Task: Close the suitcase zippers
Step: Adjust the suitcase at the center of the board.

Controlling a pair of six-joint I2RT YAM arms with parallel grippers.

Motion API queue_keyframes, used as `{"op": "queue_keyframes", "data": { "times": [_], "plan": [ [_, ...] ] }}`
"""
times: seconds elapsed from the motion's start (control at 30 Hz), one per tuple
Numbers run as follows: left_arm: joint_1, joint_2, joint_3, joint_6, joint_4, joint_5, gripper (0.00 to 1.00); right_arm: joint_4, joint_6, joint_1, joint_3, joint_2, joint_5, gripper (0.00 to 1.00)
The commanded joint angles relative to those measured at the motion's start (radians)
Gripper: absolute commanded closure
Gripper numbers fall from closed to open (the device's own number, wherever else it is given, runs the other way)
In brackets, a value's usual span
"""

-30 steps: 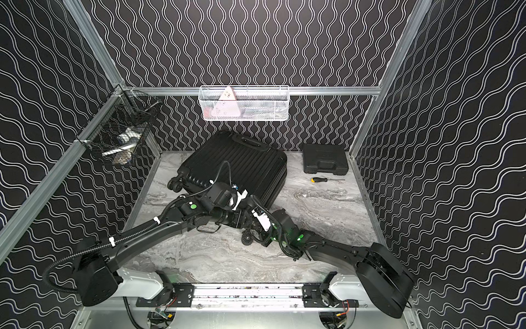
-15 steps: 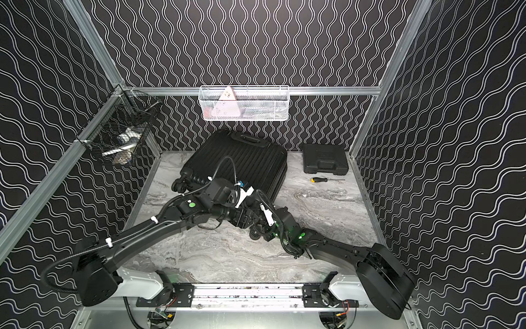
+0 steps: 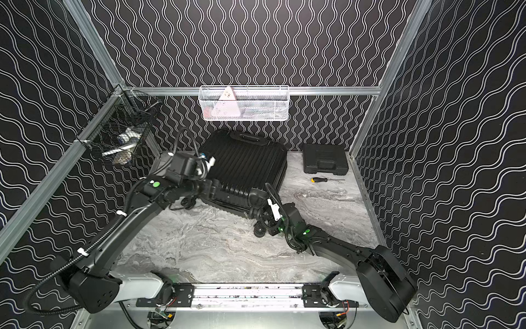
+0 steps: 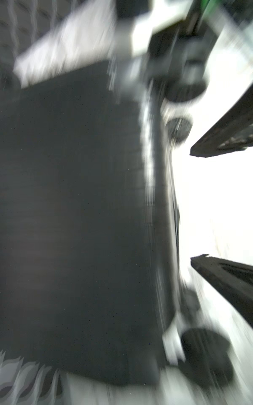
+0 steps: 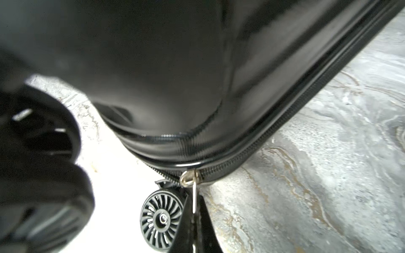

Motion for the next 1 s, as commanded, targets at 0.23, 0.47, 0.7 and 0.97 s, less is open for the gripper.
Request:
{"op": "queue_keyframes", "data": {
  "times": [0.23,0.47,0.7,0.97],
  "plan": [
    [0.34,0.041,-0.008,0.141,0.0,0.03,0.16,-0.026,0.001,-0.027,0.011,0.004,-0.009,1.0],
    [0.432,0.112,-0.026,0.186,-0.04,0.214,0.11,-0.038,-0.007,-0.031,0.021,0.007,-0.01,1.0],
    [0.436,0.148,-0.087,0.188,0.017,0.228,0.14,-0.043,-0.013,-0.036,0.021,0.01,-0.018,1.0],
    [0.436,0.181,-0.092,0.19,0.004,0.167,0.23,-0.036,-0.004,-0.04,0.025,0.022,-0.026,1.0]
  ]
}}
